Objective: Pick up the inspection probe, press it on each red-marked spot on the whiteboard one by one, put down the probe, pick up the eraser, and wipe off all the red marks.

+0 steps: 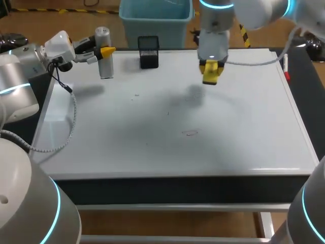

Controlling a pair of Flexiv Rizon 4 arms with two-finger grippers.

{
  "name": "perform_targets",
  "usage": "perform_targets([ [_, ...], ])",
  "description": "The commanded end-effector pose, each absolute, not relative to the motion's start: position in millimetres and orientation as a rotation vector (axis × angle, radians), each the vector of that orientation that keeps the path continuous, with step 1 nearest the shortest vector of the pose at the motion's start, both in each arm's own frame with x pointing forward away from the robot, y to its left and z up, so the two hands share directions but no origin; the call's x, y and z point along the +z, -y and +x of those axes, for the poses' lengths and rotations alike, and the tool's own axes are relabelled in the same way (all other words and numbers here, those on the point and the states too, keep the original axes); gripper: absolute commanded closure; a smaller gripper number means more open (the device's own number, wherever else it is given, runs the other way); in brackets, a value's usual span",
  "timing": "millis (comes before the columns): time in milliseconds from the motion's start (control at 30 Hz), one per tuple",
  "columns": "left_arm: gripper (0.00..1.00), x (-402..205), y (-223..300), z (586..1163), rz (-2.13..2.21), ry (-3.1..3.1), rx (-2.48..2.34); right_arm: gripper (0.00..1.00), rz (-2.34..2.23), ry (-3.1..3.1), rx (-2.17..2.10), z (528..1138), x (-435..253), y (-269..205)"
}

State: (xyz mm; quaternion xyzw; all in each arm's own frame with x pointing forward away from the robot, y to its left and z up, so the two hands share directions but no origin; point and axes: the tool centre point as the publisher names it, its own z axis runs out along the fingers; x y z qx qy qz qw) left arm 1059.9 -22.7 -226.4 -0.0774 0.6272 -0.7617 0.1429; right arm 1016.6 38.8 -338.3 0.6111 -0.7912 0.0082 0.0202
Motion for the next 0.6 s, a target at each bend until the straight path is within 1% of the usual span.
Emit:
perform_targets([
  [33, 1.0, -225.6, 22.6, 1060.2, -0.221, -1.809, -2.198, 1.0, 1.855, 2.483, 0.013, 1026.3, -333.7, -3.3],
  [600, 1.0, -225.6, 22.6, 1060.2, -0.221, -1.809, -2.198, 1.0, 1.688, 2.576, -0.072, 1047.6, -349.5, 95.9],
])
